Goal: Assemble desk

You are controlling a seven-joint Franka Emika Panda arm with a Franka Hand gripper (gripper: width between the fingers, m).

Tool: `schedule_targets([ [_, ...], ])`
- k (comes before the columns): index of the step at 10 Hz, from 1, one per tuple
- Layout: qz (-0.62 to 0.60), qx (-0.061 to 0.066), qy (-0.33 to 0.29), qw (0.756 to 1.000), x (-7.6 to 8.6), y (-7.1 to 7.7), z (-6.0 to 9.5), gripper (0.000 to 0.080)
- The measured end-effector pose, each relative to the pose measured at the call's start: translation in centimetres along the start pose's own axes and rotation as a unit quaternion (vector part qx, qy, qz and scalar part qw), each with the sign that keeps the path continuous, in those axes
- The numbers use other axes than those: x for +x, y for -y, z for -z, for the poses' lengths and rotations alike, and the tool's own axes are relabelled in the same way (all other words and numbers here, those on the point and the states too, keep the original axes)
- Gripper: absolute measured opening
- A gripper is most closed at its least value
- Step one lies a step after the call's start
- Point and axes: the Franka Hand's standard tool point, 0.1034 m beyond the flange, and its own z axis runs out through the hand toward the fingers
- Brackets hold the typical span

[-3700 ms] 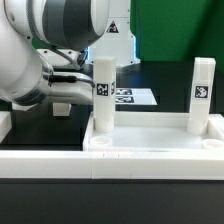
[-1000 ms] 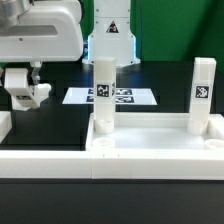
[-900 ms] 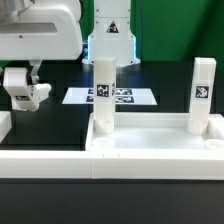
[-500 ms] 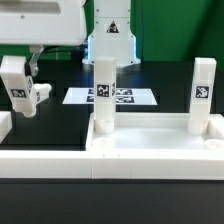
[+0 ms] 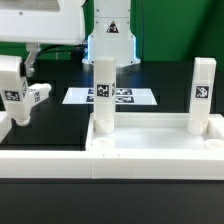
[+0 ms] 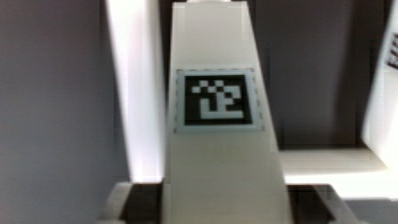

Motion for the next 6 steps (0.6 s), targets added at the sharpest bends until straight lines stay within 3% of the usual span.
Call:
schedule_targets([
  [1, -0.001, 0.004, -0.013, 1.000, 1.9, 2.4, 1.0, 0.0290],
  [3, -0.007, 0.004, -0.024, 1.000, 4.0, 6.1, 2.5, 0.0290],
  [6, 0.001, 0.004, -0.024, 1.000, 3.8, 5.9, 2.1, 0.0290],
])
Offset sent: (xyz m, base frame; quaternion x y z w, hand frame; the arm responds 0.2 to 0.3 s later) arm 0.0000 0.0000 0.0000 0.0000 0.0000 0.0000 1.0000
